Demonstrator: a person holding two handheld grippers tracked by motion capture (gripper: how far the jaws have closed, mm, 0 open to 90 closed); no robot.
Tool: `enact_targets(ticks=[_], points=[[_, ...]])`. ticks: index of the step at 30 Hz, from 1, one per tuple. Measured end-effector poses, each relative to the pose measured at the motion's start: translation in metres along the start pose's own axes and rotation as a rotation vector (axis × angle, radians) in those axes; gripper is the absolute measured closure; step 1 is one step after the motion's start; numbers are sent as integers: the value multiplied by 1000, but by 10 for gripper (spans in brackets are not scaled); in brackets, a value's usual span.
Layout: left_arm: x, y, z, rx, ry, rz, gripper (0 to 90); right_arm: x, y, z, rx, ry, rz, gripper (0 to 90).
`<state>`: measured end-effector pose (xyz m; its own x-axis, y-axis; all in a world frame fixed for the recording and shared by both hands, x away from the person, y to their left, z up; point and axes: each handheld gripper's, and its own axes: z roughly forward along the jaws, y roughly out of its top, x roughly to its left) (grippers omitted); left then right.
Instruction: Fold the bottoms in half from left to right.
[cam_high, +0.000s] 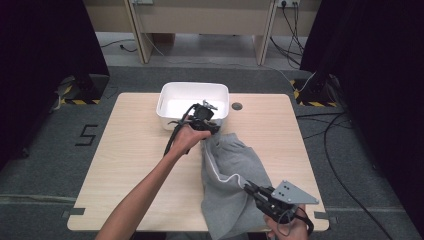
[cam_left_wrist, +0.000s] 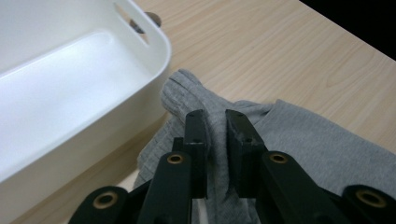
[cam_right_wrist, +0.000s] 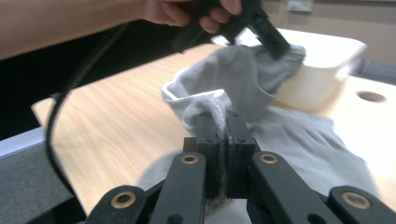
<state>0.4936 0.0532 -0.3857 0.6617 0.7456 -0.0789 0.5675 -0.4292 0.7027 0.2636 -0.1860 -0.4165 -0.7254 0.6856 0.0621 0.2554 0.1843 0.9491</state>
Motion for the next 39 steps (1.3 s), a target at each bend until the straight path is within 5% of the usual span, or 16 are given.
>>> enact_targets(ticks=[11,20,23,31,39], points=[[-26,7,42,24,-7,1,781,-28,-30,-30,33,-86,70,866],[-31,10,63,7,-22,-61,739,-37,-44,-35,78,-118,98,864],[-34,11,65,-11,-48,-88,670,-41,-46,-37,95,-134,97,864],[-34,10,47,-51,-50,-47,571,-47,-53,-37,132,-154,117,861],[-25,-35,33,-19,-12,19,539,-47,-56,-43,164,-175,114,853]])
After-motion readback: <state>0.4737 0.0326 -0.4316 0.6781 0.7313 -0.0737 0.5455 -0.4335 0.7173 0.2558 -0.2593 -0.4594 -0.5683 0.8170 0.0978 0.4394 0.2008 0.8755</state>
